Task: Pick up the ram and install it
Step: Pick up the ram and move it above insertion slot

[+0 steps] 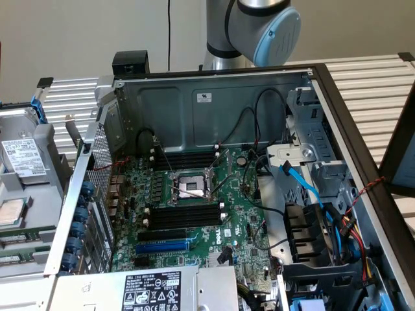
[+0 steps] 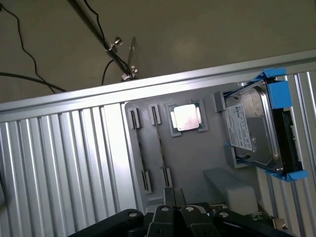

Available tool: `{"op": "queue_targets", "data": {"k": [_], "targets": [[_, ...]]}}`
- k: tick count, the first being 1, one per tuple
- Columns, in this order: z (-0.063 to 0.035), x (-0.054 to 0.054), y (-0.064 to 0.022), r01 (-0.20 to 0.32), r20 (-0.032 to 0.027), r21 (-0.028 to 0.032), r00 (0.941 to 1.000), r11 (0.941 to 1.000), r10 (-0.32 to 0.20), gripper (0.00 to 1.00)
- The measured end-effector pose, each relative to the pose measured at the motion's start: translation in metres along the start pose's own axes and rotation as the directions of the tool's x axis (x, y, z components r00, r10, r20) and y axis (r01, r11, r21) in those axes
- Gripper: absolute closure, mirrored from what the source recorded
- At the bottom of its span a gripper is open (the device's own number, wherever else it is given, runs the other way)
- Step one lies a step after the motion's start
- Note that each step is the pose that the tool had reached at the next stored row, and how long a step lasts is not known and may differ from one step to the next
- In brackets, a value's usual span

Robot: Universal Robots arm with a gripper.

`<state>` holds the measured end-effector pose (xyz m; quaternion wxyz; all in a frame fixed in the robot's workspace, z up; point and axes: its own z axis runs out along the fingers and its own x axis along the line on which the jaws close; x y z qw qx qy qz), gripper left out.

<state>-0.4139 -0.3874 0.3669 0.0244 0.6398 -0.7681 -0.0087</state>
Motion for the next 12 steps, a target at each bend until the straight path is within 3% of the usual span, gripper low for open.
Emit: {"op": "queue_targets", "data": {"k": [9, 12], "targets": [[0.0001, 0.0001, 0.0002, 0.002, 0.0000, 0.0001, 1.0000, 1.0000, -0.002, 0.79], [0.0016, 0.0001, 0.0004, 0.039, -0.0019, 0.0009, 0.9992, 0.9992, -0.039, 0.79]]}}
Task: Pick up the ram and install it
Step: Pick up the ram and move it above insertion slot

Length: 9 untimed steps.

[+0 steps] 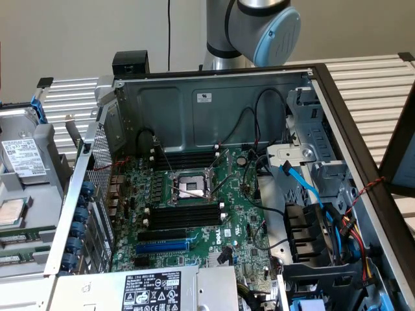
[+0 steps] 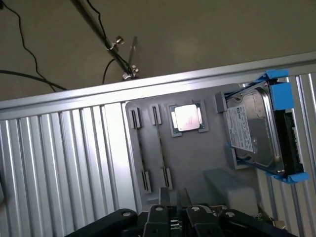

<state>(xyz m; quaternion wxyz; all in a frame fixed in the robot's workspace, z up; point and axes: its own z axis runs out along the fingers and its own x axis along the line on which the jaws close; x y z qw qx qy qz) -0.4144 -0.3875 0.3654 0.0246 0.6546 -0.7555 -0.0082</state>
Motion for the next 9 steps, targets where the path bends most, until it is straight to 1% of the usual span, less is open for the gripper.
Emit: {"op": "queue_targets", "data": {"k": [2, 4, 6, 9], "targets": [[0.0019, 0.000, -0.0001, 0.035, -0.0016, 0.0013, 0.9994, 0.9994, -0.035, 0.79], [0.0046, 0.000, -0.0002, 0.071, -0.0033, 0.0018, 0.9974, 0.9974, -0.071, 0.79], [0.0082, 0.000, -0.0003, 0.107, -0.0050, 0.0025, 0.9942, 0.9943, -0.107, 0.79], [0.0138, 0.000, -0.0005, 0.158, -0.0072, 0.0037, 0.9874, 0.9874, -0.158, 0.79]]}}
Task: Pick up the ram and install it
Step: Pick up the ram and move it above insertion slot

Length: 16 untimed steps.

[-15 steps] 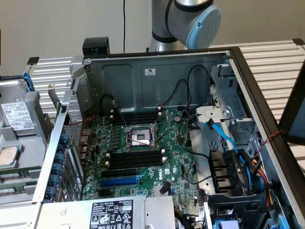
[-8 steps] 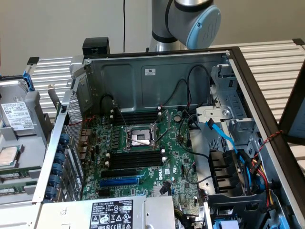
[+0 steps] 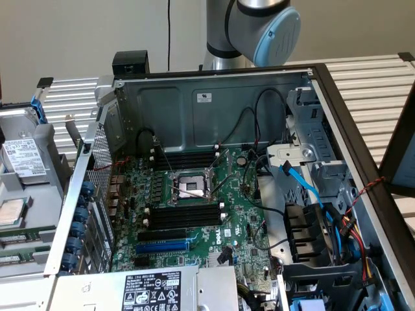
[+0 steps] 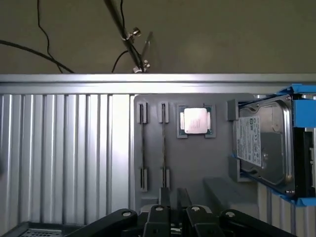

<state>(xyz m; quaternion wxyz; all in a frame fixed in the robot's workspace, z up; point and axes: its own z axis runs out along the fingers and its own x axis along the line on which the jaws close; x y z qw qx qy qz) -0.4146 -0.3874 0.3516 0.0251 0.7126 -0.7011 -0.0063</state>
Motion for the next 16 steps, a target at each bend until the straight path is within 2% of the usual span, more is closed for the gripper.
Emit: {"op": "queue_targets", "data": {"k": [5, 12, 16], "targets": [[0.0091, 0.000, 0.0031, 0.041, -0.0019, 0.0009, 0.9992, 0.9992, -0.041, 0.79], [0.0225, -0.001, 0.0157, 0.046, -0.0021, 0.0011, 0.9989, 0.9989, -0.046, 0.79], [0.0300, -0.001, 0.0196, 0.047, -0.0022, 0.0011, 0.9989, 0.9989, -0.047, 0.79]]}}
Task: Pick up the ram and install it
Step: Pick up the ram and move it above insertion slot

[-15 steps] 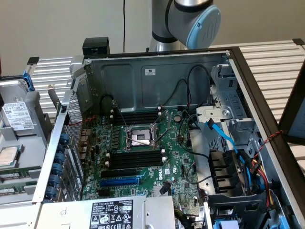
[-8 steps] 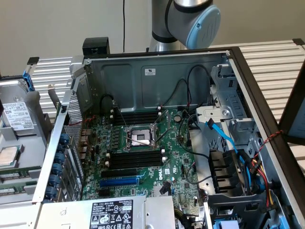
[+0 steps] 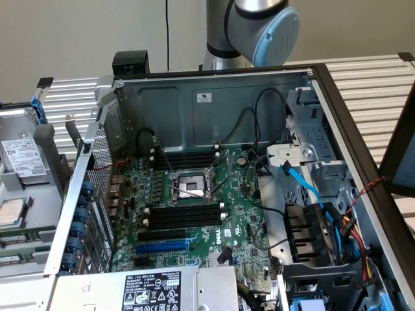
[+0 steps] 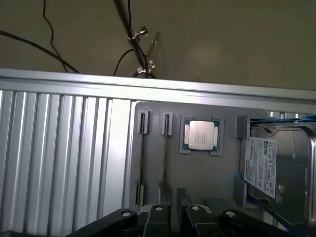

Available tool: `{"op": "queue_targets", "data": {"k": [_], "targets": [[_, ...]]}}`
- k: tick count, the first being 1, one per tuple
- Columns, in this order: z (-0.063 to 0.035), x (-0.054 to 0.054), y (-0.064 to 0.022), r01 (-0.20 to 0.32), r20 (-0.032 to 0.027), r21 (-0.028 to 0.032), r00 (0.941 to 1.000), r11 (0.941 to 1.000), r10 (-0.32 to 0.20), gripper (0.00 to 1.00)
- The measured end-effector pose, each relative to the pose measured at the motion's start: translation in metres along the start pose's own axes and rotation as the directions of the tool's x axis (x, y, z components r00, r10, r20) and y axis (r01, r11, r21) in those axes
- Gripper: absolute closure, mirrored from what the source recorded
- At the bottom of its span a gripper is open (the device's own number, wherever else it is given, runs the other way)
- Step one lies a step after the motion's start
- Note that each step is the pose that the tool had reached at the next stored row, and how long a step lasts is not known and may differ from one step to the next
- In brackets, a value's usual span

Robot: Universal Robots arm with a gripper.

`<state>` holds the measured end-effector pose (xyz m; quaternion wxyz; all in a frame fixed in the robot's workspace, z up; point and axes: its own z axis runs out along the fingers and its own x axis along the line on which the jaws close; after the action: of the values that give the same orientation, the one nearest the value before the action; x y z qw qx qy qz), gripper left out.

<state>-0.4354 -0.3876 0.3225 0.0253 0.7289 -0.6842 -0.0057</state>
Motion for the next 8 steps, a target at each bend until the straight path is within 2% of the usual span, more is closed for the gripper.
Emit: {"op": "queue_targets", "data": {"k": [8], "targets": [[0.0149, 0.012, 0.0003, 0.000, 0.0000, 0.0000, 1.0000, 1.0000, 0.000, 0.79]]}}
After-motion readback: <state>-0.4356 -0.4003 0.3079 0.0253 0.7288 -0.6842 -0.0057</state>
